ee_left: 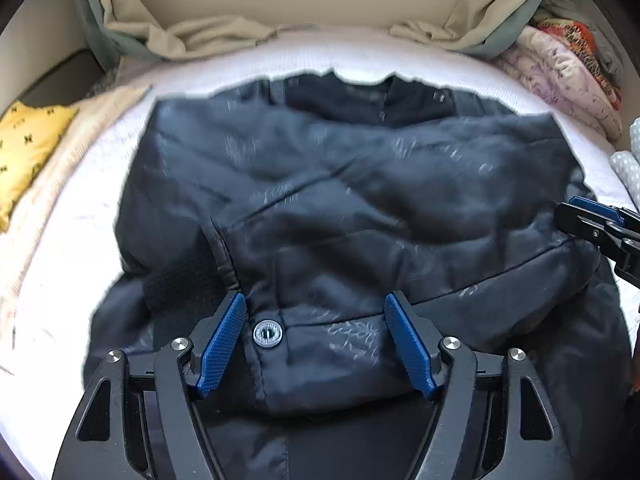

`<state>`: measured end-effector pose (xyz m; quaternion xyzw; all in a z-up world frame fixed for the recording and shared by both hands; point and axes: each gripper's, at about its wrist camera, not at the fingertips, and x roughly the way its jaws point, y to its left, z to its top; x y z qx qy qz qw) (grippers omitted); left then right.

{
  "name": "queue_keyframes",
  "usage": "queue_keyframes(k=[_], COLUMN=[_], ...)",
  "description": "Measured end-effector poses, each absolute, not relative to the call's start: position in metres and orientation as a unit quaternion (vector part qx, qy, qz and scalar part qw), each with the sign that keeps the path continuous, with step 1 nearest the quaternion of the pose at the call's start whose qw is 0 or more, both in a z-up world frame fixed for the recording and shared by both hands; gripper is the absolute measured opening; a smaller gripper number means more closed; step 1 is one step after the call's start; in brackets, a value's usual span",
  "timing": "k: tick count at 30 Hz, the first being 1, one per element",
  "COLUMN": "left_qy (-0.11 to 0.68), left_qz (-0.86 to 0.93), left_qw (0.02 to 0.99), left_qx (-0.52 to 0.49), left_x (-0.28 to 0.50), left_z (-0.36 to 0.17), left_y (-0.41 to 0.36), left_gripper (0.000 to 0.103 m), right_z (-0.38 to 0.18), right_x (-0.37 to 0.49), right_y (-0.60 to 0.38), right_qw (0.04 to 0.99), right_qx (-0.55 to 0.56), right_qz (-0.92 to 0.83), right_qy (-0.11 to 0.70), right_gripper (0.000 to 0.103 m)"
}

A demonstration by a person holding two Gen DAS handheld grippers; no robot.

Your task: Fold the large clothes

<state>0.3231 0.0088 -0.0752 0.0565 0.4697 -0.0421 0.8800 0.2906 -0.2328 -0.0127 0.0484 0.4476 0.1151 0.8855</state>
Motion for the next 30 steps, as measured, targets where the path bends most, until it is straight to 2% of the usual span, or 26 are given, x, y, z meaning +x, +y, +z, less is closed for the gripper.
queue_keyframes(k=[2,11,30], left_qy=[0.470,0.488,0.488], left_qz=[-0.038,-0.036,-0.030], left_qw=[0.880,0.871,0.871], left_qx=[0.056,0.043,0.042], left_x=[0.323,0.327,0.329], left_z=[-0.077,-0.088,-0.094], left_y=[0.010,0.019,0.020], left_gripper=[0.082,0.088,0.093], right_z=[-0.024,-0.058,-0.074], right_x=[0.293,0.299,0.299], right_y=[-0.232,-0.223,-0.220], right_qw=[0.882,0.884,0.895], right_qx=[0.040,0.011,0.007], right_qz=[0.107,0.095,0.102], right_qy=[0.456,0.458,0.433], right_gripper=[0.045,0.046,0.046])
